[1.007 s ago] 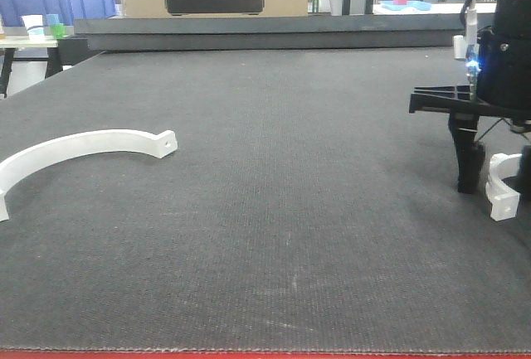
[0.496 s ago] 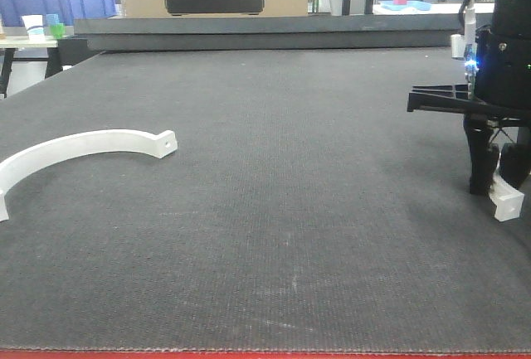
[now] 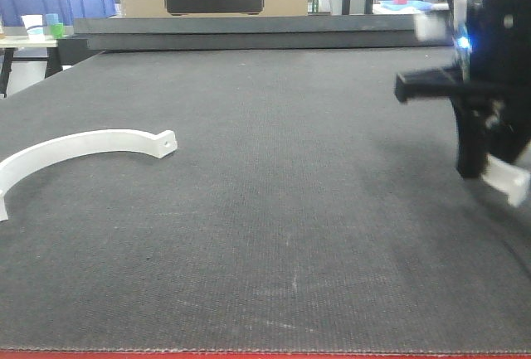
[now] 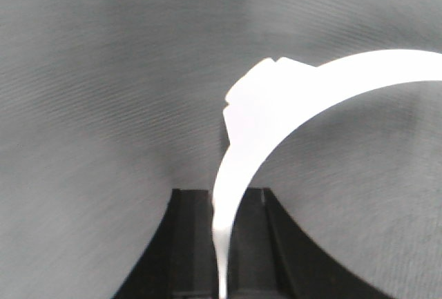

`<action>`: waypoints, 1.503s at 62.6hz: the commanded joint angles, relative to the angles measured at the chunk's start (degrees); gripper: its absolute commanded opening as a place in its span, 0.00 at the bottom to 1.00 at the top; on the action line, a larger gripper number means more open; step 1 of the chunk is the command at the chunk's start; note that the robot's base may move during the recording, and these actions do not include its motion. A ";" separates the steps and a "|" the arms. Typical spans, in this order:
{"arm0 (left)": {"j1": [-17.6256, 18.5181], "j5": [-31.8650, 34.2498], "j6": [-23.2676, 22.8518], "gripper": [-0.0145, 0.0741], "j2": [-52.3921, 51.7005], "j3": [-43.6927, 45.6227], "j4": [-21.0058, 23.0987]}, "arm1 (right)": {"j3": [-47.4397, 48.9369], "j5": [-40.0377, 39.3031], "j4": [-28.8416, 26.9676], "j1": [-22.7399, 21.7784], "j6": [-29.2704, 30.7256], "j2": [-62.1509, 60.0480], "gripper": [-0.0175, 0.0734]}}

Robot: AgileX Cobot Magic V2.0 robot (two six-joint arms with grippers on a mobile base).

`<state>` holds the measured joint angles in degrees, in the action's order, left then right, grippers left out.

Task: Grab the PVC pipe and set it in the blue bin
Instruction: 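Close the right gripper on the pipe piece and lift it, then lower the left gripper onto the other white curved pipe piece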

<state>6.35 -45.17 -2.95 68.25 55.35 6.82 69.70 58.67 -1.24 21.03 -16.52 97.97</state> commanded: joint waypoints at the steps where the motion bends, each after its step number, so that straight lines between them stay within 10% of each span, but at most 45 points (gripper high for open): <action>1: 0.27 -3.09 -0.71 0.04 3.33 3.56 0.12 | 1.12 -0.96 0.49 1.42 3.71 -3.09 0.01; 43: 0.03 -9.73 -0.71 0.05 29.13 17.53 -5.72 | 2.21 0.19 0.49 3.17 8.67 -14.99 0.01; 61: 0.03 -8.57 -0.81 0.50 29.68 17.52 -7.49 | 2.21 -0.15 0.49 3.17 8.67 -14.62 0.01; 94: 0.03 -11.60 -2.18 0.41 34.85 17.52 -7.28 | 2.21 -1.29 0.49 3.17 8.67 -14.62 0.01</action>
<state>6.35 -55.68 -4.58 101.89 72.45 -0.67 71.53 58.08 -1.35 24.13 -8.27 83.58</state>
